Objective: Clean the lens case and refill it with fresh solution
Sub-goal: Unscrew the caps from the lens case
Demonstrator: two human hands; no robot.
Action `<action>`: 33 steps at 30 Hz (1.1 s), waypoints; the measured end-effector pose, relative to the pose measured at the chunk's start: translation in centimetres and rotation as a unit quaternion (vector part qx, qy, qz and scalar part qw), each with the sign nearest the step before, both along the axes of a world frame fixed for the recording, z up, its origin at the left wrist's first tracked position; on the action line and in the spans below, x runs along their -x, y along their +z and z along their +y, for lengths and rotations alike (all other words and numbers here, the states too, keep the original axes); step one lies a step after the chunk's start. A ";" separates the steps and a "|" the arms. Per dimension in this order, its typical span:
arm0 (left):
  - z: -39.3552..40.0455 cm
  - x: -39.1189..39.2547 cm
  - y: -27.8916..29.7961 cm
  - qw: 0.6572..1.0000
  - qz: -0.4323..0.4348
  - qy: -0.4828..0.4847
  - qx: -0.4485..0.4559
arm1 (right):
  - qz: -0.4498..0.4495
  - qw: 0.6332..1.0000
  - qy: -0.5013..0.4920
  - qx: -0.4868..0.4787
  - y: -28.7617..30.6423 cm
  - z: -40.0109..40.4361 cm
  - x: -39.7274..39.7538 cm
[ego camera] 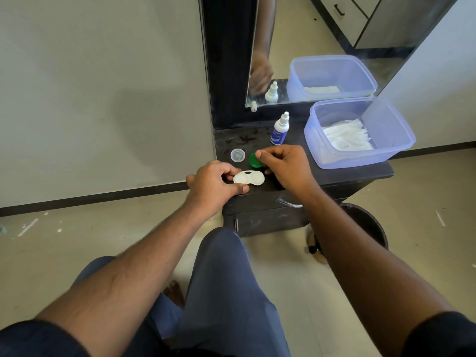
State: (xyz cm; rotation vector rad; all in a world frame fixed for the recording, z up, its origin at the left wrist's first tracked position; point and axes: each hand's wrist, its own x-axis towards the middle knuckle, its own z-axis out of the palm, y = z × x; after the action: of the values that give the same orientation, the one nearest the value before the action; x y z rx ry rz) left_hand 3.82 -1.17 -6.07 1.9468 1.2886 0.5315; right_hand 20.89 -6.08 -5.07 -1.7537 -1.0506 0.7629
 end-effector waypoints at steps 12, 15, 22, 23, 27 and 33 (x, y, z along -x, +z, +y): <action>-0.5 0.1 0.6 1.000 -0.024 -0.001 0.010 | -0.013 0.995 -0.096 0.001 0.1 -0.6 0.8; -1.2 -0.1 0.8 0.999 -0.031 -0.015 0.014 | 0.019 0.997 -0.071 -0.021 -0.4 -3.2 0.2; -4.3 -2.1 0.9 0.993 -0.098 -0.068 0.008 | 0.096 0.995 -0.001 -0.036 -0.4 -10.1 -1.0; -4.7 -2.7 1.1 0.991 -0.106 -0.076 0.011 | 0.115 0.993 0.004 -0.029 -0.5 -10.9 -1.2; -6.3 -4.9 1.3 0.987 -0.111 -0.114 0.022 | 0.131 0.990 -0.024 -0.048 -0.2 -13.9 -2.1; -8.8 -9.4 2.3 0.972 -0.085 -0.219 0.009 | 0.120 0.983 -0.104 -0.093 -0.3 -18.0 -4.7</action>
State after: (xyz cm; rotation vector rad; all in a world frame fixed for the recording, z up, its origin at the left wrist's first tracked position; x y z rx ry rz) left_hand 13.25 -10.02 -3.73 2.0398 0.7216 0.4462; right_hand 25.57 -24.08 -5.41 -1.5406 -0.7394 0.7007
